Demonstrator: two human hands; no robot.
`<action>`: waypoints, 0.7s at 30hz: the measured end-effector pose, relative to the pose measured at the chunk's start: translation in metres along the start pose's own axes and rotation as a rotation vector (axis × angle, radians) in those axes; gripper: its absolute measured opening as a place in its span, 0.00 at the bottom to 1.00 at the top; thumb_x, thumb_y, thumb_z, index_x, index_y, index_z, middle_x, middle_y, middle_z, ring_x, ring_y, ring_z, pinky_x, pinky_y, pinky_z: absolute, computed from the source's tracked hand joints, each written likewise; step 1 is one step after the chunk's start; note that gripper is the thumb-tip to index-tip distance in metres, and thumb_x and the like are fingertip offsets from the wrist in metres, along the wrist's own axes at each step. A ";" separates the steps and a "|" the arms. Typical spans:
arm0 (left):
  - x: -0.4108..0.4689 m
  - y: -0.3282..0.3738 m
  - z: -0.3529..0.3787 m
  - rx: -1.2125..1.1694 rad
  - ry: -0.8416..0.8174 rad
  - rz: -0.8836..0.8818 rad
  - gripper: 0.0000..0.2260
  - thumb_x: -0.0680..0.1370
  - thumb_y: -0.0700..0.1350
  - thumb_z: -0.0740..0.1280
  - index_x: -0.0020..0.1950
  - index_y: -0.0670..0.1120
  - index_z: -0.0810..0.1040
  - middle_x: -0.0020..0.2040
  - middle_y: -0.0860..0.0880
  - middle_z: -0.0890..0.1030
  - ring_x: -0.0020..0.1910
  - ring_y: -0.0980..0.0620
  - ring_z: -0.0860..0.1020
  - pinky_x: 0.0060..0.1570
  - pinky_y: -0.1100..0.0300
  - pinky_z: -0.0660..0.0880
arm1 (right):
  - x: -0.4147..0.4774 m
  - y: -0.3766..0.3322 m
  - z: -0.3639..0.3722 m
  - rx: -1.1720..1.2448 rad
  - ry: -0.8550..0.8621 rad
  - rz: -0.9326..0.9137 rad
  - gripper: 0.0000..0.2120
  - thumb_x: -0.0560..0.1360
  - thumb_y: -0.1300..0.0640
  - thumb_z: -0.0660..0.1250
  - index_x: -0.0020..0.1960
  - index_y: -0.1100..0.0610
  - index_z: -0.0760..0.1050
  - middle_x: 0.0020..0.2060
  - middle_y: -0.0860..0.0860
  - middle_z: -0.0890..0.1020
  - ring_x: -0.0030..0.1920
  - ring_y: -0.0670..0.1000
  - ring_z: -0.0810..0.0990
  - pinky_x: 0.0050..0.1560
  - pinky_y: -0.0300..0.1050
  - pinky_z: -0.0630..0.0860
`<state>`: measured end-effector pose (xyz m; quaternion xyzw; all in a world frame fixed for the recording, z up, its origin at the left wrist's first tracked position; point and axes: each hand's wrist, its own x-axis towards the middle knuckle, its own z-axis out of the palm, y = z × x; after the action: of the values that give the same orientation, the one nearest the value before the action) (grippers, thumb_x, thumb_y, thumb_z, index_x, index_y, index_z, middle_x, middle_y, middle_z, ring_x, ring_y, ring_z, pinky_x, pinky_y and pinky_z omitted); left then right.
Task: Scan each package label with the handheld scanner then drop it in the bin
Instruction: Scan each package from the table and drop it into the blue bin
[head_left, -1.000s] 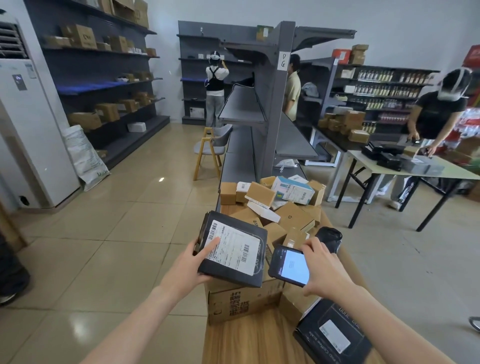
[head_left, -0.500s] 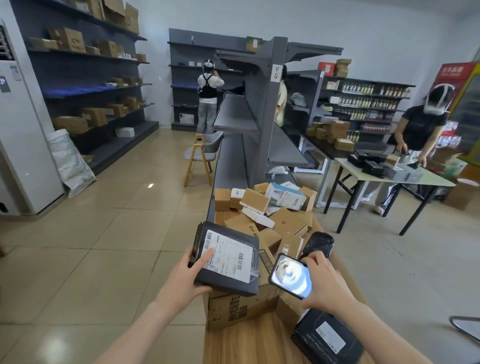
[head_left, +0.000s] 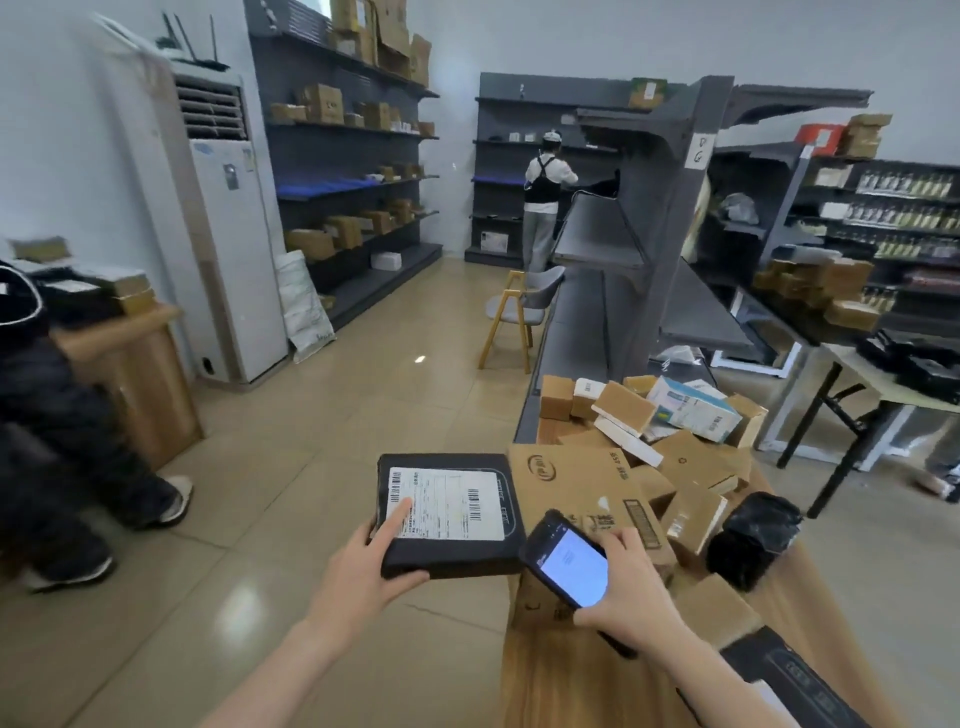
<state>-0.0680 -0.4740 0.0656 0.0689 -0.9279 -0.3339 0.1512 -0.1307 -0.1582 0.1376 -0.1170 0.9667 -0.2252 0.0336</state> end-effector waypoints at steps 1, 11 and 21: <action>-0.016 -0.007 -0.012 -0.018 0.040 -0.054 0.40 0.69 0.62 0.74 0.72 0.73 0.52 0.62 0.55 0.71 0.56 0.54 0.73 0.52 0.64 0.73 | -0.001 -0.011 0.005 0.025 -0.016 -0.029 0.44 0.55 0.44 0.77 0.67 0.51 0.62 0.62 0.48 0.64 0.60 0.47 0.67 0.53 0.40 0.75; -0.257 -0.064 -0.122 0.071 0.439 -0.671 0.39 0.71 0.63 0.71 0.76 0.66 0.53 0.63 0.50 0.72 0.61 0.49 0.72 0.62 0.54 0.73 | -0.057 -0.154 0.114 0.204 -0.343 -0.429 0.40 0.54 0.52 0.76 0.64 0.54 0.67 0.52 0.46 0.64 0.47 0.44 0.71 0.35 0.33 0.67; -0.545 -0.100 -0.209 0.239 0.761 -1.203 0.40 0.70 0.68 0.67 0.76 0.66 0.49 0.66 0.51 0.73 0.62 0.49 0.74 0.56 0.52 0.75 | -0.206 -0.324 0.232 0.169 -0.732 -0.900 0.38 0.55 0.52 0.78 0.61 0.54 0.67 0.54 0.46 0.64 0.53 0.48 0.70 0.40 0.31 0.68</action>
<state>0.5180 -0.5511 0.0266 0.6956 -0.6423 -0.2084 0.2453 0.1653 -0.4895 0.0760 -0.5832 0.7259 -0.2386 0.2756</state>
